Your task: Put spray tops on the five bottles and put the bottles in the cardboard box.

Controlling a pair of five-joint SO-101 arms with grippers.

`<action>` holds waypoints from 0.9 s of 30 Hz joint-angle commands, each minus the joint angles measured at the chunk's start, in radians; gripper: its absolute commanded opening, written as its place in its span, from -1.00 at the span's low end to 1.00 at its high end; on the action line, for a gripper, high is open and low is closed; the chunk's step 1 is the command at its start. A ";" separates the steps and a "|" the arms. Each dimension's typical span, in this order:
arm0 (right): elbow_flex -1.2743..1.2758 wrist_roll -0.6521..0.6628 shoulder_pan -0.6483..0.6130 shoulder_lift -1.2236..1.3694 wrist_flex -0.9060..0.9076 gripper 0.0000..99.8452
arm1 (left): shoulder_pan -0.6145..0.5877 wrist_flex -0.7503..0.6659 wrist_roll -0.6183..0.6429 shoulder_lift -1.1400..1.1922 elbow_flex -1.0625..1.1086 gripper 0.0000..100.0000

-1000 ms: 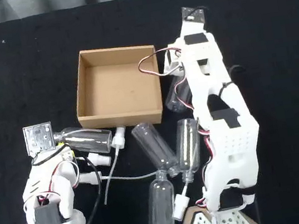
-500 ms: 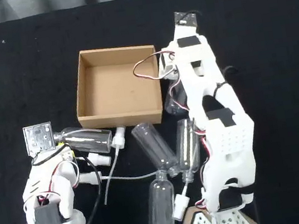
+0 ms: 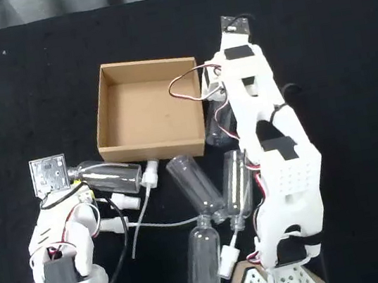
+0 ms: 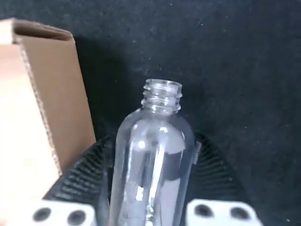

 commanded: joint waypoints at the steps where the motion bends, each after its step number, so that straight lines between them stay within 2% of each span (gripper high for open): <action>1: -0.062 0.025 -0.005 -0.039 0.015 -0.79 | -0.007 -0.003 -0.011 -0.009 0.005 -0.94; 5: -0.051 0.084 -0.005 -0.101 0.051 -0.84 | -0.007 -0.003 -0.011 -0.009 0.005 -0.94; 19: -0.044 0.092 0.018 -0.283 0.204 -0.87 | -0.007 -0.005 -0.011 -0.009 0.001 -0.94; 27: 0.125 0.143 0.029 -0.513 0.206 -0.87 | -0.007 -0.005 -0.011 -0.009 -0.001 -0.94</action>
